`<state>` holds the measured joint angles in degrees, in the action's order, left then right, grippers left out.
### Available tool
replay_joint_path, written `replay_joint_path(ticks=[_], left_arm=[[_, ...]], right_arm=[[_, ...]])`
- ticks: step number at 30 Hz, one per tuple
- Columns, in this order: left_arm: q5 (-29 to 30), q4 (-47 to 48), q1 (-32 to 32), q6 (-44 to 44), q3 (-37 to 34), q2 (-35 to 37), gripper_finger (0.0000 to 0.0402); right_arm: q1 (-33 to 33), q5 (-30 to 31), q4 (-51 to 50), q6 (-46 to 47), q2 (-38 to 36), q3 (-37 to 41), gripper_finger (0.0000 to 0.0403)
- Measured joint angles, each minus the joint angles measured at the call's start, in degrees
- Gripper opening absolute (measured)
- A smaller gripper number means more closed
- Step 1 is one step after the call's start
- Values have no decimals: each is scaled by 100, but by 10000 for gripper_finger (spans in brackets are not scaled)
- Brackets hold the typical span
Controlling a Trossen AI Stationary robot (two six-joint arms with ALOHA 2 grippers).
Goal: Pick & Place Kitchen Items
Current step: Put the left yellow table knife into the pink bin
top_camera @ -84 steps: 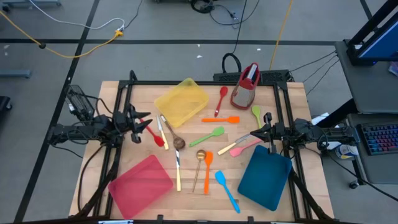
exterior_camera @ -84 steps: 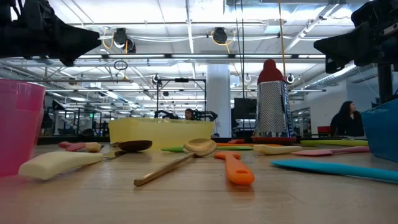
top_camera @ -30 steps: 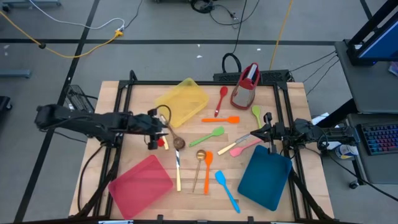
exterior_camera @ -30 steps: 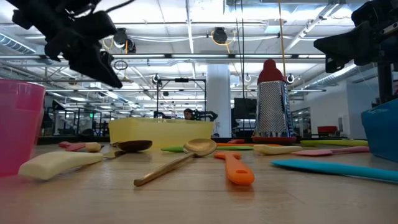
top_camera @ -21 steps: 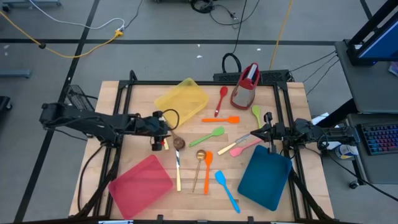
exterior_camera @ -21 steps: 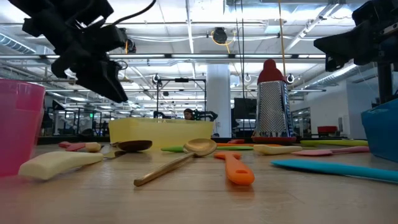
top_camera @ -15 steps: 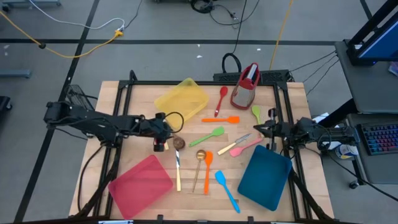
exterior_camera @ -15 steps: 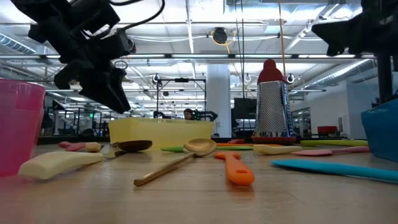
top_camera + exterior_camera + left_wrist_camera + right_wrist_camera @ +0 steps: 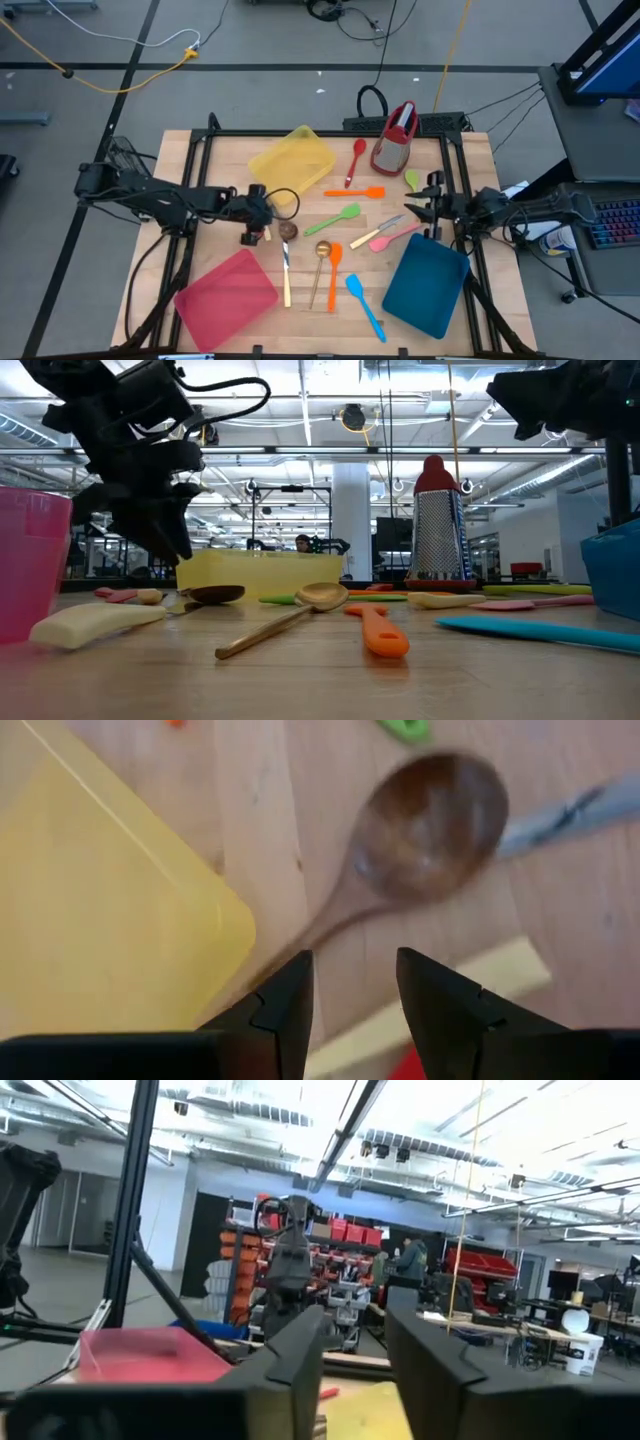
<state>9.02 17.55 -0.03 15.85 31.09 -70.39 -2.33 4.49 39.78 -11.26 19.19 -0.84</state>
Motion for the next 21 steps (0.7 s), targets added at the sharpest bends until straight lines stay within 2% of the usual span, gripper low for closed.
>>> replay_joint_path(ticks=[7,13,21], left_arm=[[41,748,0,816,0,-37,147],[360,926,17,1896,-2,-48,147],[26,897,508,2502,-2,-204,147]], right_arm=[[-2,-2,1263,-18,1295,-2,154],[-2,-2,2091,141,2213,0,150],[-1,-2,2785,95,2994,-155,149]])
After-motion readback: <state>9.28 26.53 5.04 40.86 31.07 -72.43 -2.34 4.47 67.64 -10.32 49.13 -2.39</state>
